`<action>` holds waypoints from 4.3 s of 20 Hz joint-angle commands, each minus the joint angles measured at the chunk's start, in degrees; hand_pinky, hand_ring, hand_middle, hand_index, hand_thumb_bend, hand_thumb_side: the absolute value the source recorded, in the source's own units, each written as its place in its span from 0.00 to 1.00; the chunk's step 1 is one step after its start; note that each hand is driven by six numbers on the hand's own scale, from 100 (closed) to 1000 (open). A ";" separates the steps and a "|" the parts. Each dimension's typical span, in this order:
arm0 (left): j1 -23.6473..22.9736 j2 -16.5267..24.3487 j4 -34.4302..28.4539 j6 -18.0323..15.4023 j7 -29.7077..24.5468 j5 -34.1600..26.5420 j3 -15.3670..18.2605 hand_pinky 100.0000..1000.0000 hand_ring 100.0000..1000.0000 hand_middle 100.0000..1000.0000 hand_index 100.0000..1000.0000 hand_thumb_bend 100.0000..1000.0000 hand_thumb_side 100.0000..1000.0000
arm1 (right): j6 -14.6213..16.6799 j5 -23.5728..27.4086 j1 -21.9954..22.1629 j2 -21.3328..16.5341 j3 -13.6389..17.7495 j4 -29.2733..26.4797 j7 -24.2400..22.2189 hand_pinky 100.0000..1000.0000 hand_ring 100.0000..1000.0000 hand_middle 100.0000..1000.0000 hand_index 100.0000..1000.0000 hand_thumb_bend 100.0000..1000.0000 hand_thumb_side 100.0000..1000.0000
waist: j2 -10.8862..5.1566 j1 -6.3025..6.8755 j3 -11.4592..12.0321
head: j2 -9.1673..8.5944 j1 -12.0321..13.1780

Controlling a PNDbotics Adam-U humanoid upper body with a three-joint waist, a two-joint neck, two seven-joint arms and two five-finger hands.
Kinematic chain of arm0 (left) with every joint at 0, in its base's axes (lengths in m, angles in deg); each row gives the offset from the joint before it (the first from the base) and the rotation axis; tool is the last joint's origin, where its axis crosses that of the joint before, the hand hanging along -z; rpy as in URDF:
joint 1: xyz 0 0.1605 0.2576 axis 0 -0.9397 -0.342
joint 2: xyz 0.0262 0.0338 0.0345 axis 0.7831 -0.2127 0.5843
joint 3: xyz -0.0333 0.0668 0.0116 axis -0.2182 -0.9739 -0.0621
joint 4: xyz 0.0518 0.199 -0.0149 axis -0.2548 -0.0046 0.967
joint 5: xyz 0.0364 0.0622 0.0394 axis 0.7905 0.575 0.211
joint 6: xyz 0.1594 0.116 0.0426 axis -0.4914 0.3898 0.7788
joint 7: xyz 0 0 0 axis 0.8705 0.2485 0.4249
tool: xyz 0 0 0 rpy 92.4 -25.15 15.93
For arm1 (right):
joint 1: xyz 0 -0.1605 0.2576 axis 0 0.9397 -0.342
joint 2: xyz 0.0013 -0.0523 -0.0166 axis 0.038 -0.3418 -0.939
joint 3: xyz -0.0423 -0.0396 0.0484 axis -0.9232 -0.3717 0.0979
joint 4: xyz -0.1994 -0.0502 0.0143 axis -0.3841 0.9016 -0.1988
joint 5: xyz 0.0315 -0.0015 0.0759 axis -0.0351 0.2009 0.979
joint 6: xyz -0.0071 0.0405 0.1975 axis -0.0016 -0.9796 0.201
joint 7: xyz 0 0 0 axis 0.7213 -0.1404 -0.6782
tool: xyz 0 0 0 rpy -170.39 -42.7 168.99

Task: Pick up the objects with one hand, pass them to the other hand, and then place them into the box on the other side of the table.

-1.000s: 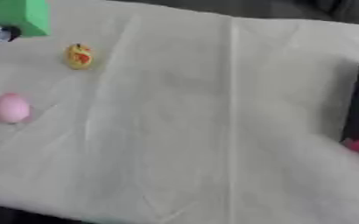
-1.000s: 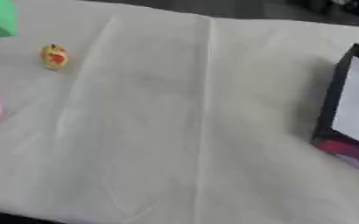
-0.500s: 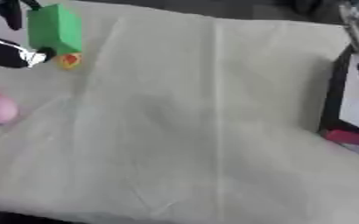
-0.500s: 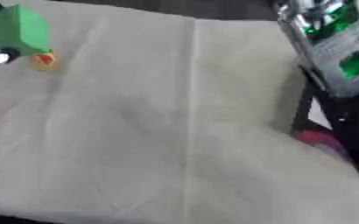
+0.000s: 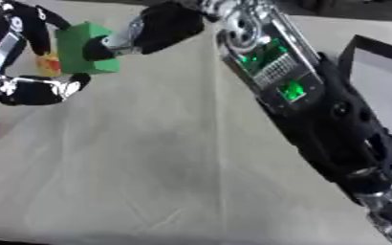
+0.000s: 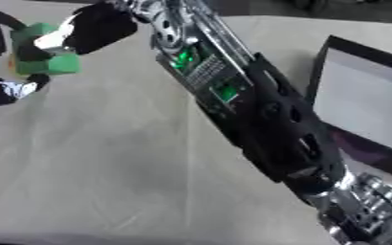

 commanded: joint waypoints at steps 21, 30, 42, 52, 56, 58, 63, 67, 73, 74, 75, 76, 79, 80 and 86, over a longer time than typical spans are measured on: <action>-6.08 -0.15 -3.76 2.28 6.50 -2.19 1.30 0.44 0.25 0.24 0.32 0.51 0.00 | 1.29 -4.96 2.36 -2.56 1.00 -7.69 -11.37 0.81 0.76 0.78 0.87 0.88 0.38 | -1.03 0.59 -0.31 | 0.49 -0.69; -8.10 0.66 -5.34 2.80 15.56 -10.66 1.79 0.42 0.23 0.22 0.31 0.55 0.00 | 3.79 -8.77 4.08 -3.73 0.12 -6.62 -15.31 0.83 0.78 0.79 0.87 0.84 0.35 | -0.87 0.61 -0.26 | 0.49 -0.77; -8.02 0.53 -5.94 -1.54 15.93 -13.52 0.76 0.42 0.23 0.22 0.31 0.54 0.00 | 3.55 -9.98 3.14 -2.72 -0.67 -2.23 -13.53 0.83 0.77 0.78 0.85 0.78 0.24 | -0.41 0.61 0.13 | 0.12 -1.17; -7.69 -0.46 -5.31 -2.29 14.34 -12.89 -0.33 0.42 0.23 0.22 0.31 0.54 0.00 | 3.17 -6.83 2.96 -1.71 -1.58 -0.94 -11.45 0.82 0.74 0.75 0.82 0.79 0.17 | -0.08 0.55 0.35 | -1.05 -2.10; -7.13 -1.08 -5.13 -2.45 14.02 -12.60 -0.74 0.42 0.23 0.22 0.31 0.54 0.00 | 2.98 -6.02 2.95 -1.43 -1.83 -0.83 -10.79 0.81 0.72 0.70 0.77 0.74 0.12 | 0.02 0.57 0.34 | -1.37 -2.36; -6.97 -1.30 -5.10 -2.65 13.73 -12.41 -0.96 0.42 0.23 0.22 0.31 0.54 0.00 | 2.82 -5.65 3.00 -1.29 -1.95 -0.42 -10.28 0.81 0.70 0.67 0.75 0.70 0.09 | 0.09 0.59 0.39 | -1.36 -2.51; -6.63 -1.70 -5.21 -4.01 12.40 -13.68 -1.64 0.42 0.23 0.22 0.31 0.54 0.00 | 3.21 -3.60 3.03 -0.95 -2.38 1.09 -9.06 0.80 0.66 0.62 0.72 0.58 0.08 | 0.28 0.64 0.60 | -1.03 -2.64; -6.53 -1.83 -4.96 -4.93 11.26 -14.79 -1.72 0.41 0.23 0.22 0.31 0.55 0.00 | 3.59 -1.67 3.11 -1.27 -2.49 1.35 -7.21 0.79 0.62 0.59 0.69 0.53 0.10 | 0.42 0.53 0.73 | -0.87 -2.56; -6.31 -2.21 -5.01 -6.16 10.02 -17.45 -2.00 0.41 0.23 0.22 0.31 0.54 0.00 | 4.03 0.63 3.21 -1.20 -2.83 2.12 -5.04 0.78 0.58 0.54 0.66 0.48 0.13 | 0.55 0.36 0.89 | -0.74 -2.29; -6.28 -2.23 -5.02 -6.37 9.95 -17.84 -2.00 0.41 0.23 0.22 0.31 0.54 0.00 | 4.23 0.88 3.20 -1.19 -2.89 2.19 -4.94 0.78 0.57 0.54 0.65 0.48 0.13 | 0.55 0.34 0.91 | -0.71 -2.27; -6.25 -2.27 -5.04 -6.59 9.93 -18.18 -1.99 0.41 0.23 0.22 0.31 0.54 0.00 | 4.50 1.09 3.20 -1.19 -2.95 2.23 -4.90 0.78 0.55 0.51 0.63 0.48 0.12 | 0.55 0.32 0.93 | -0.69 -2.26; -6.22 -2.32 -5.06 -6.77 9.96 -18.44 -1.96 0.41 0.23 0.22 0.31 0.54 0.00 | 4.74 1.25 3.21 -1.19 -2.98 2.27 -4.89 0.78 0.54 0.49 0.61 0.48 0.12 | 0.56 0.31 0.96 | -0.68 -2.24; -6.22 -2.47 -4.97 -6.93 9.92 -18.95 -1.90 0.41 0.23 0.23 0.32 0.54 0.00 | 5.54 2.30 3.30 -1.17 -2.90 2.12 -4.30 0.77 0.49 0.38 0.50 0.52 0.05 | 0.60 0.27 1.01 | -0.60 -2.23; -6.28 -2.47 -4.92 -6.92 9.88 -19.06 -1.87 0.43 0.24 0.24 0.33 0.55 0.00 | 5.78 2.84 3.38 -1.19 -2.82 2.08 -3.92 0.75 0.44 0.28 0.40 0.65 0.00 | 0.62 0.26 1.01 | -0.56 -2.23; -6.61 -2.25 -4.39 -6.24 8.92 -19.05 -1.60 0.44 0.27 0.26 0.35 0.55 0.00 | 8.54 7.52 3.63 -1.49 -2.35 2.20 -0.50 0.72 0.35 0.14 0.26 0.64 0.00 | 0.67 0.28 0.98 | -0.47 -2.26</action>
